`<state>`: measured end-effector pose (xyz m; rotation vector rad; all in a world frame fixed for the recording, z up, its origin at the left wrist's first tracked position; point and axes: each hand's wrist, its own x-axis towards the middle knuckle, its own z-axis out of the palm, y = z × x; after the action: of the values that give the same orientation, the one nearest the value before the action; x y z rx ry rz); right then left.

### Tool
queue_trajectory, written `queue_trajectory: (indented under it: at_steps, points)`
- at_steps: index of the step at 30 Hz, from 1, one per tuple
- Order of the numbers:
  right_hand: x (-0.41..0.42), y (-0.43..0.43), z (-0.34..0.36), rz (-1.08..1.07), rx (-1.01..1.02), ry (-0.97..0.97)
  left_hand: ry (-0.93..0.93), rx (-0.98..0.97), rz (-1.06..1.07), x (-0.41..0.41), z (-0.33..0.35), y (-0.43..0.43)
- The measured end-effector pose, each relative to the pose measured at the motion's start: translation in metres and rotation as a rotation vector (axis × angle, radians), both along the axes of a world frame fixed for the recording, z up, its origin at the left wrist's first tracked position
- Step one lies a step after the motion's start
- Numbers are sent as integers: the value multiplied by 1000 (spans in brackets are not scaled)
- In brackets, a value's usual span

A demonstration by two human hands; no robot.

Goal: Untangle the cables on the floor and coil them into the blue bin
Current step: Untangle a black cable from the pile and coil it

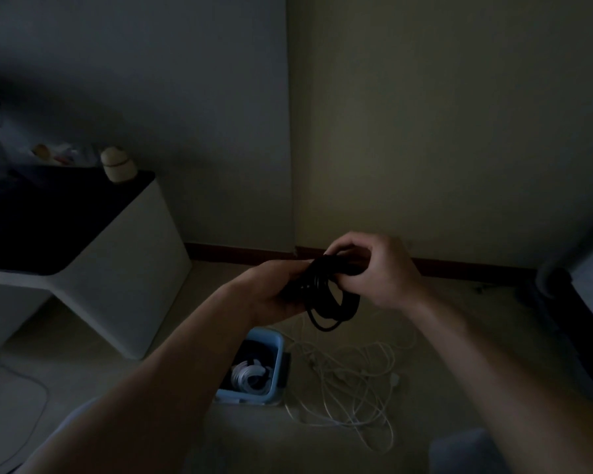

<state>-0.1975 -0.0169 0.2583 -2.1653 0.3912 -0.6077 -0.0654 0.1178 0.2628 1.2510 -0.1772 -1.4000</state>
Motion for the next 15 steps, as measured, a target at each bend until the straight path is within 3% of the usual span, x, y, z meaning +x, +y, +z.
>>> queue_trajectory:
  at_steps: [15]
  points:
    - [-1, 12, 10, 85, -77, 85, -130, 73, -80, 13, -4, 5]
